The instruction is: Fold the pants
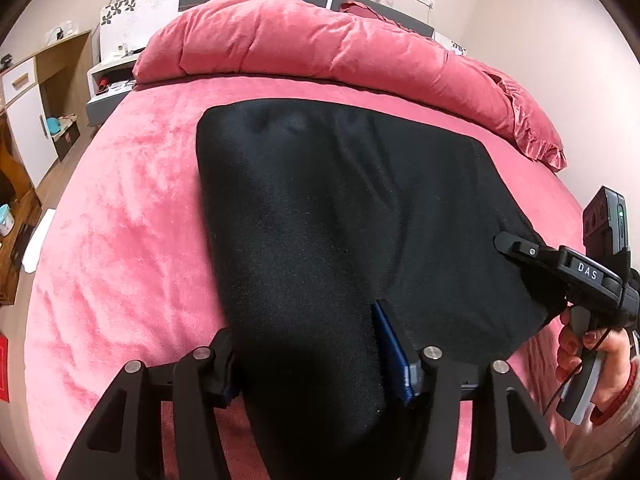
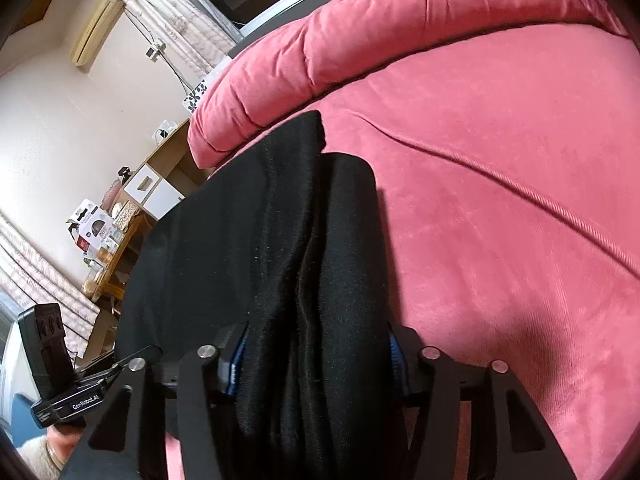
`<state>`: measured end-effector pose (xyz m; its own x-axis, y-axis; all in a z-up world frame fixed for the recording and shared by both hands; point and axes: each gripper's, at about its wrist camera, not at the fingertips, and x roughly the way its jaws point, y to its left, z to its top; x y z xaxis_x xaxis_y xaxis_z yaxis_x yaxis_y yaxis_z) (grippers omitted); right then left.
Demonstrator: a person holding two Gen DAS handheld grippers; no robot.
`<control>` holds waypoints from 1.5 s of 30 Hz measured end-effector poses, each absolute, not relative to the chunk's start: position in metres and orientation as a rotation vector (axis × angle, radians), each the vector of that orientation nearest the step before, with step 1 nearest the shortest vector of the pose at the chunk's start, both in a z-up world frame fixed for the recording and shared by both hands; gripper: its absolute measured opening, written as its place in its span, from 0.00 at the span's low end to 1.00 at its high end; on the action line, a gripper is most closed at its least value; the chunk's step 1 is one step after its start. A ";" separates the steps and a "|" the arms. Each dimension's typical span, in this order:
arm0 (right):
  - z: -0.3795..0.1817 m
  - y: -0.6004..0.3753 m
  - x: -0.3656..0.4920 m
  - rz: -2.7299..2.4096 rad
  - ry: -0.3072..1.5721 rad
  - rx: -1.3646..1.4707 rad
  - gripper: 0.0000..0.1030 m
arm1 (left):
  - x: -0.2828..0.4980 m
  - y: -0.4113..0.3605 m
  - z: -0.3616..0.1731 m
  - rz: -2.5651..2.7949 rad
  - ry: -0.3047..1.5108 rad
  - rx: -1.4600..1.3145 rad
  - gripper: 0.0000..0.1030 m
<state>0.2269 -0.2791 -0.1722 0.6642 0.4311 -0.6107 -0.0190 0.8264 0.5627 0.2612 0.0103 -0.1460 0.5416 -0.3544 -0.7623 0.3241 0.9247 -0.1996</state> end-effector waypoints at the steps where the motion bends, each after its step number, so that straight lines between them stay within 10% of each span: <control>1: -0.172 -0.279 0.227 0.267 0.811 0.545 0.54 | 0.260 0.010 -0.147 -0.397 0.913 -0.037 0.60; 24: -0.155 -0.270 0.180 0.024 0.816 0.269 0.79 | 0.191 0.009 -0.162 -0.311 0.872 0.091 0.73; 45: -0.143 -0.228 0.096 0.080 0.871 0.327 0.81 | 0.099 0.029 -0.143 -0.166 0.886 -0.053 0.72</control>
<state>0.0955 -0.2281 -0.1427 0.6446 0.2010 -0.7377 0.0640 0.9473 0.3140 0.0991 0.0292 -0.1431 0.6207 -0.1665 -0.7662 0.1229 0.9858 -0.1147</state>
